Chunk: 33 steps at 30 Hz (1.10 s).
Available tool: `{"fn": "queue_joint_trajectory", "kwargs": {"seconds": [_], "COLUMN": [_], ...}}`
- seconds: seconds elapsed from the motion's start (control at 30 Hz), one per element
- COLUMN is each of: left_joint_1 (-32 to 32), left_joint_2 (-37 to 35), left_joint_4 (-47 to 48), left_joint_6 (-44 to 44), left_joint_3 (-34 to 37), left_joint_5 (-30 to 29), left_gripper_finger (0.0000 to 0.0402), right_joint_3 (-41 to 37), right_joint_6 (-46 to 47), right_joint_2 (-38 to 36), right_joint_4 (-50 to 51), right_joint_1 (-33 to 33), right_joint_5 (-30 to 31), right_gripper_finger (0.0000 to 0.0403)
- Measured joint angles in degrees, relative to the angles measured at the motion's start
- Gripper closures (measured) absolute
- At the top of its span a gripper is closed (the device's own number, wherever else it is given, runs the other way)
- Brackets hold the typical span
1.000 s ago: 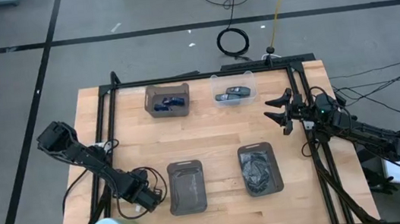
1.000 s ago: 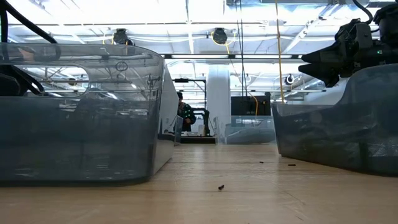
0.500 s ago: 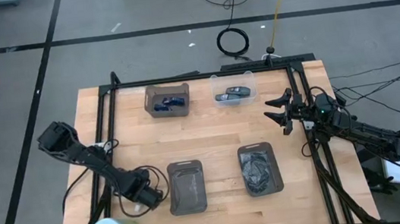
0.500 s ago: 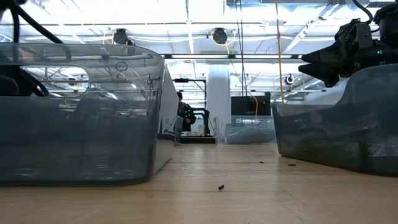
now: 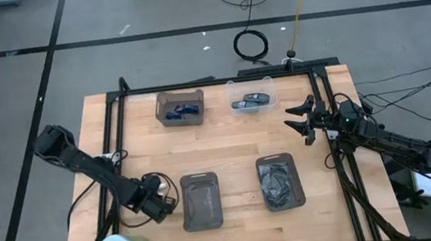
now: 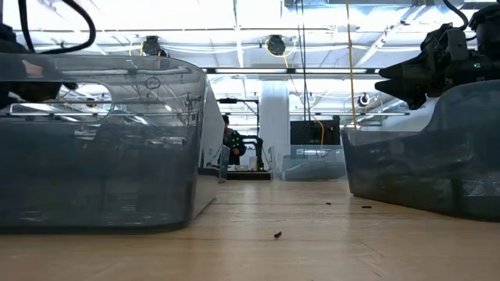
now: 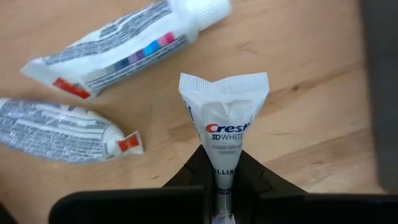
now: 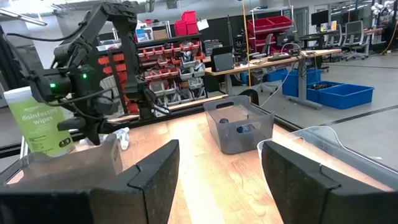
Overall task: Pick & Place Travel size toiletries
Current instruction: Put the bottom white toothpaste into the bottom left black bin
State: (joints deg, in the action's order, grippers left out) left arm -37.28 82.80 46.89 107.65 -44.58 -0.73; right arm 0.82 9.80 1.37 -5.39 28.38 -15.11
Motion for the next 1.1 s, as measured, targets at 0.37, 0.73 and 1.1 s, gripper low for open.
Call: {"fn": "queue_joint_trajectory", "kwargs": {"seconds": [0.37, 0.73, 1.1], "left_joint_1": [-0.18, -0.19, -0.17], "left_joint_2": [-5.66, -11.05, -14.25], "left_joint_4": [2.61, -0.9, -13.45], "left_joint_6": [-2.29, -10.06, -26.76], "left_joint_3": [-0.15, -0.22, -0.26], "left_joint_5": [-4.32, -18.96, -31.34], "left_gripper_finger": [0.0381, 0.0381, 0.0381], "right_joint_3": [0.0, 0.0, -0.01], "right_joint_6": [0.0, 0.0, 0.0], "right_joint_2": [0.0, 0.0, 0.0], "right_joint_4": [0.01, 0.0, 0.01], "right_joint_1": [0.01, 0.01, 0.01], "right_joint_5": [0.0, 0.0, 0.0], "right_gripper_finger": [0.0187, 0.0186, 0.0187]}}
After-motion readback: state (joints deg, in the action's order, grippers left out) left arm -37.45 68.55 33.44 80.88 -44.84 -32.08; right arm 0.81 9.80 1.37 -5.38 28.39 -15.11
